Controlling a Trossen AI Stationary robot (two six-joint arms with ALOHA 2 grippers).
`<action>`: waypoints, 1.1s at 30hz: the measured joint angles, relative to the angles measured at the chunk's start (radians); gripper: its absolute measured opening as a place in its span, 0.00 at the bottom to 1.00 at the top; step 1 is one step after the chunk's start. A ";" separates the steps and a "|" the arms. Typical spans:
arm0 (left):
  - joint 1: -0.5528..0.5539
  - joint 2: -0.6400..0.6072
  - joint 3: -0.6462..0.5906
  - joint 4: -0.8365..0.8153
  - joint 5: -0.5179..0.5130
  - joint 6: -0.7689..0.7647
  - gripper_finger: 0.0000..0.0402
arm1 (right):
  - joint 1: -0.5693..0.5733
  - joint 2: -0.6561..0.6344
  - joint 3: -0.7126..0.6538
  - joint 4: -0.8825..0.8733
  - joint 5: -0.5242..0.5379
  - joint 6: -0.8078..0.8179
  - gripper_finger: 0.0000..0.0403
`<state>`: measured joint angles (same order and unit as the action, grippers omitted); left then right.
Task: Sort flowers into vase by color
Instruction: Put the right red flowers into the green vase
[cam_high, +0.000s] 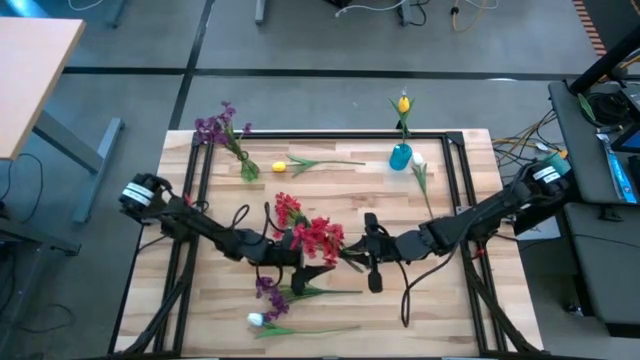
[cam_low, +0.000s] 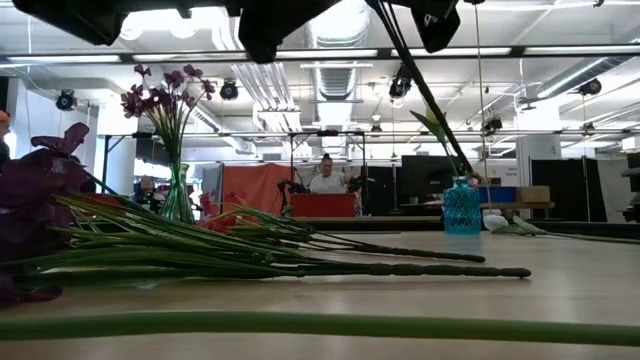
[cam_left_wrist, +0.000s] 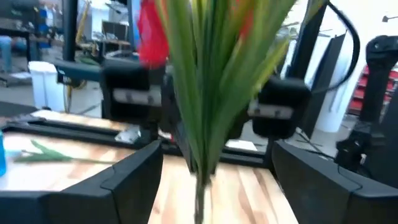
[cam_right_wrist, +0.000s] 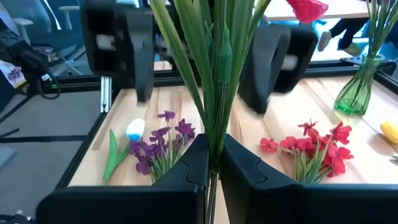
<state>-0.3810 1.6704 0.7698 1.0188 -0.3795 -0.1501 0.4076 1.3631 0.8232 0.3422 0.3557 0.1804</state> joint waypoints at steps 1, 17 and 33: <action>0.004 0.000 0.010 0.003 0.002 0.009 0.71 | 0.000 0.002 0.000 0.002 0.000 0.001 0.04; 0.060 0.065 0.087 -0.017 0.050 0.037 0.45 | -0.002 0.007 0.000 0.015 0.003 0.013 0.15; 0.089 -0.072 0.087 -0.257 0.043 0.036 0.03 | -0.002 -0.062 0.000 -0.019 0.094 0.029 0.54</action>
<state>-0.2918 1.5987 0.8570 0.7621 -0.3367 -0.1142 0.4053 1.3010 0.8229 0.3236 0.4501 0.2092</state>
